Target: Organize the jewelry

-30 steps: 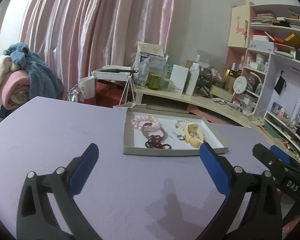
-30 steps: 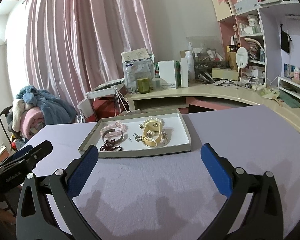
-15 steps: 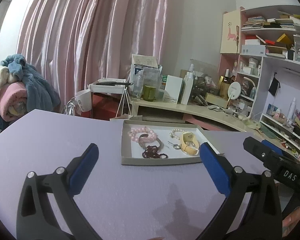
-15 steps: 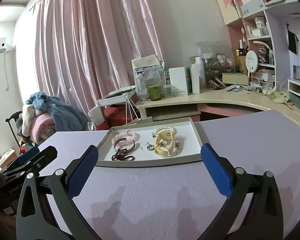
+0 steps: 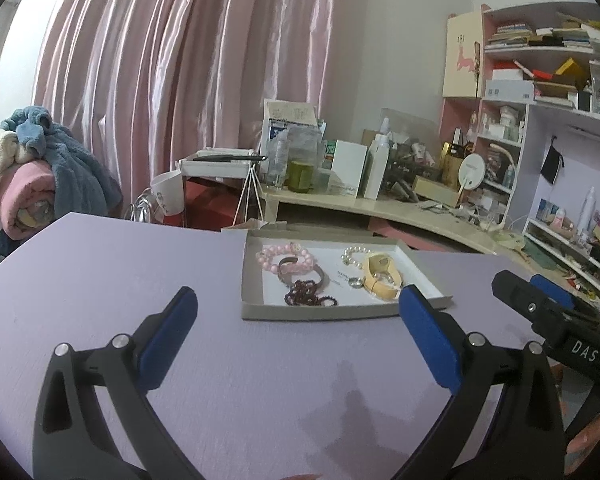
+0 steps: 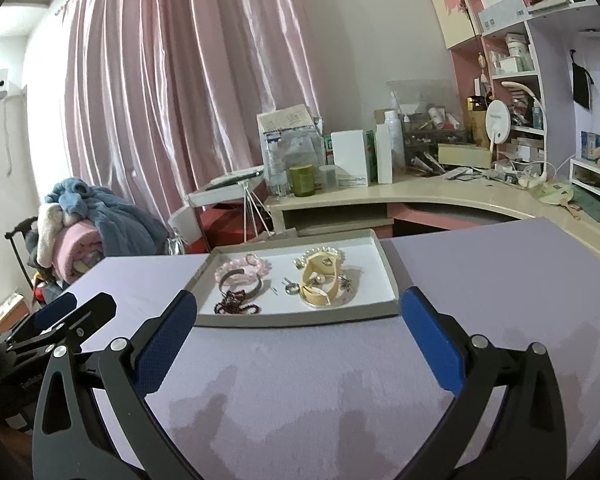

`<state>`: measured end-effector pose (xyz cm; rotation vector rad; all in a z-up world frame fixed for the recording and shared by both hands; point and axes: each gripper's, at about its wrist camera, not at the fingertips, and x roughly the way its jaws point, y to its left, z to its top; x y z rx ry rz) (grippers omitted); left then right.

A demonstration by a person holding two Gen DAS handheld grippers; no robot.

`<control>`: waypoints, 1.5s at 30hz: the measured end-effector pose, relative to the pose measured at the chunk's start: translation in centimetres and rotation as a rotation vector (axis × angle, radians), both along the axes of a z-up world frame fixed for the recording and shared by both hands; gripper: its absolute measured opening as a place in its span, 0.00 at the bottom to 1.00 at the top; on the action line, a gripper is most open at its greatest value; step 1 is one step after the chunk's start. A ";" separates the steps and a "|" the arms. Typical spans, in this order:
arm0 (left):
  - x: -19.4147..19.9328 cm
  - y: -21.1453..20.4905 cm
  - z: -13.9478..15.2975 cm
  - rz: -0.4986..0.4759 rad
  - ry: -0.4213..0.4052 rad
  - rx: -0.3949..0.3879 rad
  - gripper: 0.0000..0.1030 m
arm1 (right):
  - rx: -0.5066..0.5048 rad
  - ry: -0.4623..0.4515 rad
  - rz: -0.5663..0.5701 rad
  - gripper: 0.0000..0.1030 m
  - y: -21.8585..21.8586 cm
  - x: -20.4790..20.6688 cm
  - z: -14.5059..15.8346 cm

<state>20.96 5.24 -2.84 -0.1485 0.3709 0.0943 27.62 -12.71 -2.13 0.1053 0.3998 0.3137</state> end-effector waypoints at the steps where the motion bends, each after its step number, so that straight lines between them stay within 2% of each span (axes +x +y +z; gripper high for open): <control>1: 0.0 0.0 -0.1 -0.001 0.005 0.000 0.98 | 0.000 0.007 -0.001 0.99 0.0 0.0 -0.2; 5: 0.4 0.0 -0.6 -0.018 0.024 -0.017 0.98 | 0.001 0.011 -0.005 0.99 -0.1 0.0 -0.2; 11: 0.4 0.1 -0.4 -0.048 0.005 -0.031 0.98 | 0.002 0.006 -0.010 0.99 -0.2 -0.2 -0.1; 45: 0.9 0.9 -0.9 -0.004 0.011 -0.022 0.98 | -0.014 0.010 0.006 0.99 0.6 0.3 -0.5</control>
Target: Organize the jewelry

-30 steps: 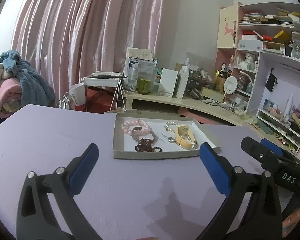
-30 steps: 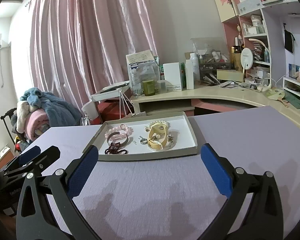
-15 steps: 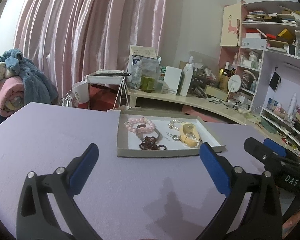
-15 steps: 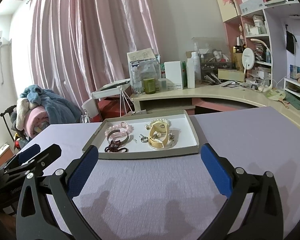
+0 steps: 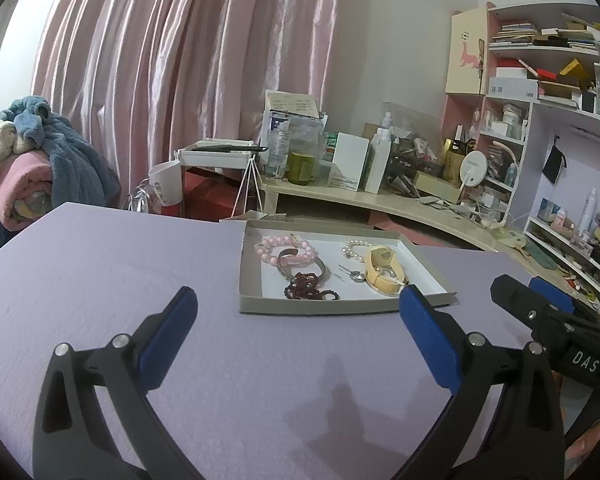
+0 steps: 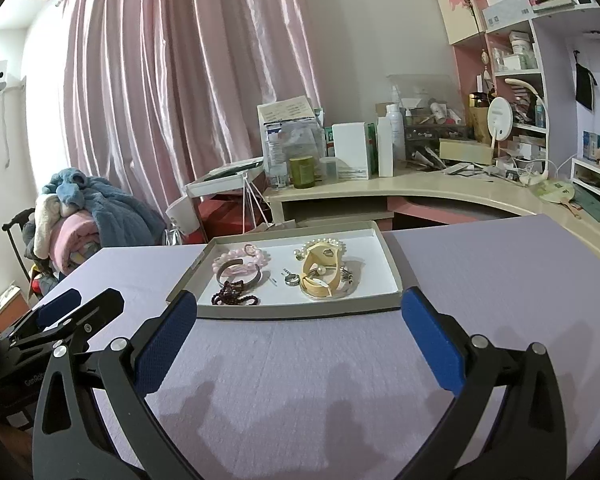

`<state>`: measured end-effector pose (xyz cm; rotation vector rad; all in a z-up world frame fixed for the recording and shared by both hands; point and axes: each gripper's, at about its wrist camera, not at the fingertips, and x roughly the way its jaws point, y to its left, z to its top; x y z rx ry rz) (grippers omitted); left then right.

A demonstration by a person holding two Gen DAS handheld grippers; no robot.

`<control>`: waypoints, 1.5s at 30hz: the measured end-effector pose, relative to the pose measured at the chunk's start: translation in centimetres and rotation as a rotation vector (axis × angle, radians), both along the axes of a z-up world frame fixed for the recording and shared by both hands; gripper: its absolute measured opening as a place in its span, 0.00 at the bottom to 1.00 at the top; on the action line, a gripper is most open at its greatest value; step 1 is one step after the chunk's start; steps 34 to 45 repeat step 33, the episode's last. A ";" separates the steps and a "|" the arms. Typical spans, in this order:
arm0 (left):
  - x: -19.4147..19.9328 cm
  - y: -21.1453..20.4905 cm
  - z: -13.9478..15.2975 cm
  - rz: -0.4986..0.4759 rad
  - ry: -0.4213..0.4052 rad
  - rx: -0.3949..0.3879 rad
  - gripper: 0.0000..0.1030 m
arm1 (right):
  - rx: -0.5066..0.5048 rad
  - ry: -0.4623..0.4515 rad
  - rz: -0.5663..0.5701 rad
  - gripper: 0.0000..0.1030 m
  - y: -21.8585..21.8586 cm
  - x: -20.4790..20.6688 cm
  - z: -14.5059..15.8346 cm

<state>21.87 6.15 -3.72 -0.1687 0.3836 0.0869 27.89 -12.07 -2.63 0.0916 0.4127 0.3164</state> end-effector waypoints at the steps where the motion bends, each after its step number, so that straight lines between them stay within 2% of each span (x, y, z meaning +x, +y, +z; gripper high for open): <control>1: 0.0 0.0 0.0 0.000 0.000 0.000 0.98 | 0.000 -0.001 0.000 0.99 0.0 0.0 0.0; 18: 0.1 0.1 0.2 -0.005 -0.007 -0.002 0.98 | -0.001 -0.003 -0.002 0.99 0.0 0.0 0.1; 27: 0.1 -0.4 0.4 -0.008 -0.014 0.023 0.98 | -0.002 -0.005 -0.002 0.99 -0.1 0.1 0.2; 45: 0.2 -0.2 0.4 -0.019 -0.009 0.008 0.98 | -0.002 -0.006 -0.002 0.99 -0.2 0.1 0.2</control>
